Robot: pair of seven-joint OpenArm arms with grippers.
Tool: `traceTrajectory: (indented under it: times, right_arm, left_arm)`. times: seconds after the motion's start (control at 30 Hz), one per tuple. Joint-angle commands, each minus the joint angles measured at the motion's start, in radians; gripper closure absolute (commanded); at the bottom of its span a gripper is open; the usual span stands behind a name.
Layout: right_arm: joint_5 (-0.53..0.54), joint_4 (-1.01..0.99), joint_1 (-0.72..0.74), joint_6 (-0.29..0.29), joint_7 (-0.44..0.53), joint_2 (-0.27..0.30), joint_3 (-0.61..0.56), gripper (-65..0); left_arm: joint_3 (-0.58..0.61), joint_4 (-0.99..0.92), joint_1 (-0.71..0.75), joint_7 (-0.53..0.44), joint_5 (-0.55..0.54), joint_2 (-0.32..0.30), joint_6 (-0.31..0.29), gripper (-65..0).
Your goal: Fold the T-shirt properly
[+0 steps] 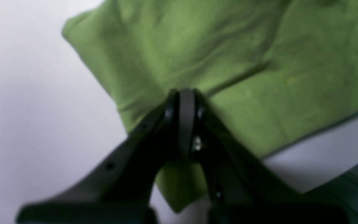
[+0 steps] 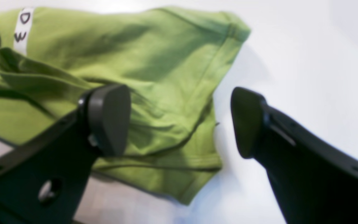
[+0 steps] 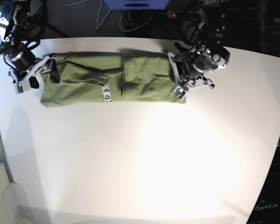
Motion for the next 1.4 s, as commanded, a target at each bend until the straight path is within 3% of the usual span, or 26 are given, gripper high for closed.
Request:
traceTrajectory:
  times: [0.0, 0.23, 0.47, 0.57, 0.7, 0.73, 0.9, 1.13, 1.37]
  right_arm:
    - [0.014, 0.005, -0.001, 0.009, 0.018, 0.011, 0.011, -49.5]
    - [0.014, -0.127, 0.053, 0.010, 0.018, 0.011, 0.008, -49.5]
    - [0.014, -0.132, 0.056, 0.010, 0.018, 0.007, 0.001, -47.7]
    - [0.014, -0.132, 0.058, 0.010, 0.018, 0.004, 0.001, -33.4]
    - [0.014, -0.135, 0.058, 0.010, 0.018, -0.012, 0.000, -1.6]
    - [0.014, -0.135, 0.058, 0.010, 0.018, -0.013, 0.000, 0.0]
    - [0.014, -0.120, 0.064, 0.010, 0.020, -0.008, -0.038, -0.6]
    - [0.013, 0.054, 0.062, 0.006, 0.005, 0.024, -0.077, -0.6]
    - [0.011, 0.172, 0.059, 0.006, -0.095, 0.034, -0.078, -0.4]
  left_arm:
    - [-0.002, -0.005, 0.016, 0.084, 0.049, -0.007, -0.004, -1.1]
    - [-0.002, -0.005, 0.016, 0.084, 0.049, -0.007, -0.004, -1.1]
    - [-0.002, -0.005, 0.016, 0.084, 0.049, -0.007, -0.004, -1.1]
    - [-0.002, -0.005, 0.016, 0.084, 0.049, -0.005, -0.004, -1.1]
    - [-0.002, -0.005, 0.016, 0.084, 0.049, -0.003, -0.004, -1.1]
    - [-0.002, -0.005, 0.016, 0.084, 0.049, -0.003, -0.004, -1.1]
    - [-0.002, -0.005, 0.016, 0.084, 0.049, -0.002, -0.004, -1.1]
    - [-0.002, -0.014, 0.016, 0.084, 0.049, -0.002, -0.004, -1.1]
    - [-0.002, -0.013, 0.016, 0.086, 0.049, -0.002, -0.004, -1.1]
